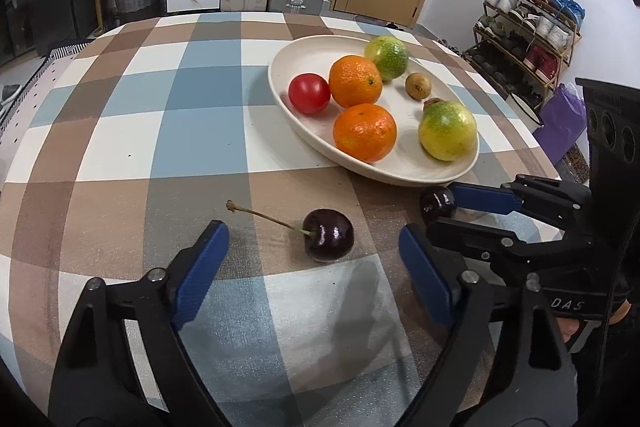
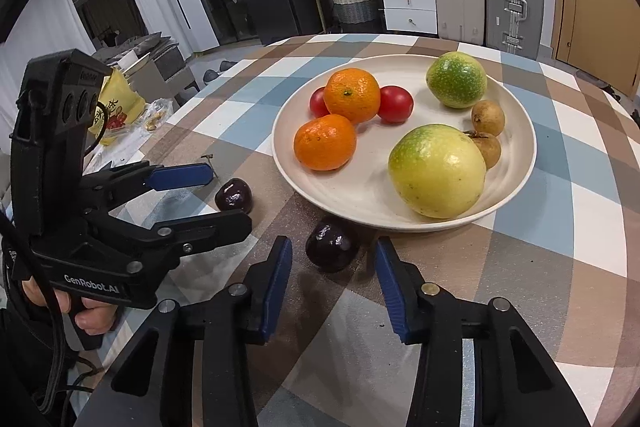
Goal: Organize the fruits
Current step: 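Move both tools back toward the two dark cherries on the cloth, then grasp a dark cherry by its body with the left tool while the right tool grasps the other cherry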
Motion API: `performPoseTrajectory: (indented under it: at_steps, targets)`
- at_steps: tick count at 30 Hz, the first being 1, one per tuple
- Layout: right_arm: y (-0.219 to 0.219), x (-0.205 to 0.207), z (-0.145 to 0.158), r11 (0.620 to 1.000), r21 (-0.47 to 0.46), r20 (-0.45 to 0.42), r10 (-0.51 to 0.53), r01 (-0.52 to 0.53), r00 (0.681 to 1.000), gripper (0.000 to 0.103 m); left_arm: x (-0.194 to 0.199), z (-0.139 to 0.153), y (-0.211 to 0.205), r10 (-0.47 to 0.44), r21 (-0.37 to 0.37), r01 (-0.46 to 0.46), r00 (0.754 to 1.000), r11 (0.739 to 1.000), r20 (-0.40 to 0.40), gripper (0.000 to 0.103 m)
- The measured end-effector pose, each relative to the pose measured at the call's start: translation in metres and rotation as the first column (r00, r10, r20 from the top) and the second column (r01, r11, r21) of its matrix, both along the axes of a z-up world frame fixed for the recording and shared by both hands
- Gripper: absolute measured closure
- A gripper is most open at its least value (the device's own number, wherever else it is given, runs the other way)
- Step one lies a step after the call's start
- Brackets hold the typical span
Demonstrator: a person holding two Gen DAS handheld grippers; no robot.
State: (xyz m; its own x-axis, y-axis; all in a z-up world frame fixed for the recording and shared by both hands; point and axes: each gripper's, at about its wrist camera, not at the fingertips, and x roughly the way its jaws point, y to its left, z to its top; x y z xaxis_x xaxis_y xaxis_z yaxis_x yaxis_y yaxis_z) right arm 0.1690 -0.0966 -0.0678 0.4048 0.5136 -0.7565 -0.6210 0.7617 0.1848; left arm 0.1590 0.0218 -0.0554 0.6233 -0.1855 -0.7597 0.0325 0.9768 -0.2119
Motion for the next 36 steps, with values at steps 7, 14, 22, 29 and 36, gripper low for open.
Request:
performPoseTrajectory:
  at_steps: [7, 14, 22, 29, 36]
  targets:
    - [0.0007, 0.0002, 0.0001, 1.000, 0.000, -0.001, 0.001, -0.001, 1.000, 0.065, -0.0017, 0.0021, -0.0093, -0.044, 0.017, 0.044, 0.999, 0.999, 0.005, 0.052]
    - [0.0003, -0.0003, 0.0000, 1.000, -0.001, -0.001, 0.002, -0.002, 1.000, 0.065, -0.0013, 0.0015, -0.0053, -0.051, -0.017, 0.051, 0.999, 0.999, 0.004, 0.080]
    - [-0.0002, -0.0005, 0.0001, 1.000, 0.001, -0.001, 0.003, -0.003, 1.000, 0.065, -0.0038, 0.0050, -0.0026, -0.040, -0.015, 0.040, 0.999, 0.999, 0.031, 0.080]
    - [-0.0008, -0.0020, -0.0001, 1.000, 0.002, -0.001, 0.011, -0.011, 1.000, 0.076, -0.0051, 0.0063, -0.0024, -0.039, -0.010, 0.040, 0.999, 0.999, 0.031, 0.080]
    - [0.0004, -0.0059, 0.0018, 1.000, -0.003, 0.014, 0.028, -0.028, 1.000, 0.076, -0.0056, 0.0077, -0.0018, -0.032, -0.012, 0.033, 0.999, 0.999, 0.031, 0.080]
